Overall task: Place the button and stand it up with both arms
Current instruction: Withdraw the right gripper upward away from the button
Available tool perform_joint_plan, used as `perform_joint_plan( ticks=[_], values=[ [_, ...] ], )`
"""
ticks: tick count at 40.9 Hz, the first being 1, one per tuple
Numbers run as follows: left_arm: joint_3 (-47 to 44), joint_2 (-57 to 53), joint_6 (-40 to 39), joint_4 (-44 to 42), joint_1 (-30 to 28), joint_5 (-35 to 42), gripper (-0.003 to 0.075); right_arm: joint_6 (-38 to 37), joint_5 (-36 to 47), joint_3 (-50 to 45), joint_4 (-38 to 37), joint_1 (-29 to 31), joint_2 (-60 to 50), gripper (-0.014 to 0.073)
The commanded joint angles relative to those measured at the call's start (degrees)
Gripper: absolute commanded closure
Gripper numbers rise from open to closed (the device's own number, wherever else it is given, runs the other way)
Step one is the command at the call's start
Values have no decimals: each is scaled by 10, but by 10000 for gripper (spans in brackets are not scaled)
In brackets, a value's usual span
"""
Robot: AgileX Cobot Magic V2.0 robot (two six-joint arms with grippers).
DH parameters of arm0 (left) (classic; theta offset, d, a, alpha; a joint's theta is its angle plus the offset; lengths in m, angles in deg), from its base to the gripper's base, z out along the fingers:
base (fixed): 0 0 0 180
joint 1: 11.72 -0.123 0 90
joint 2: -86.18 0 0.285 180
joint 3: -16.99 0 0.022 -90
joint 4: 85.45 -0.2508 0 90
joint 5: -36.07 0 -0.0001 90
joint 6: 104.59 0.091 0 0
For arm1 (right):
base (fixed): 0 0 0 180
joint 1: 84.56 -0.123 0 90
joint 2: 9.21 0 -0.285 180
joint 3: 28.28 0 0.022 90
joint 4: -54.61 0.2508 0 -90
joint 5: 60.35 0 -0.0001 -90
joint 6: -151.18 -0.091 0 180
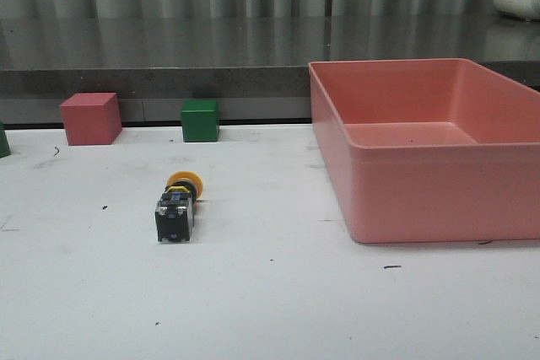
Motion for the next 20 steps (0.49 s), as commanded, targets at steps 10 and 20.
perform_joint_plan(
  ticks=[10, 20],
  values=[
    [20, 3, -2, 6, 4, 42, 195, 4, 104, -139, -6, 0, -173, 144],
    [20, 3, -2, 7, 4, 59, 195, 4, 118, -198, -6, 0, -271, 144]
  ],
)
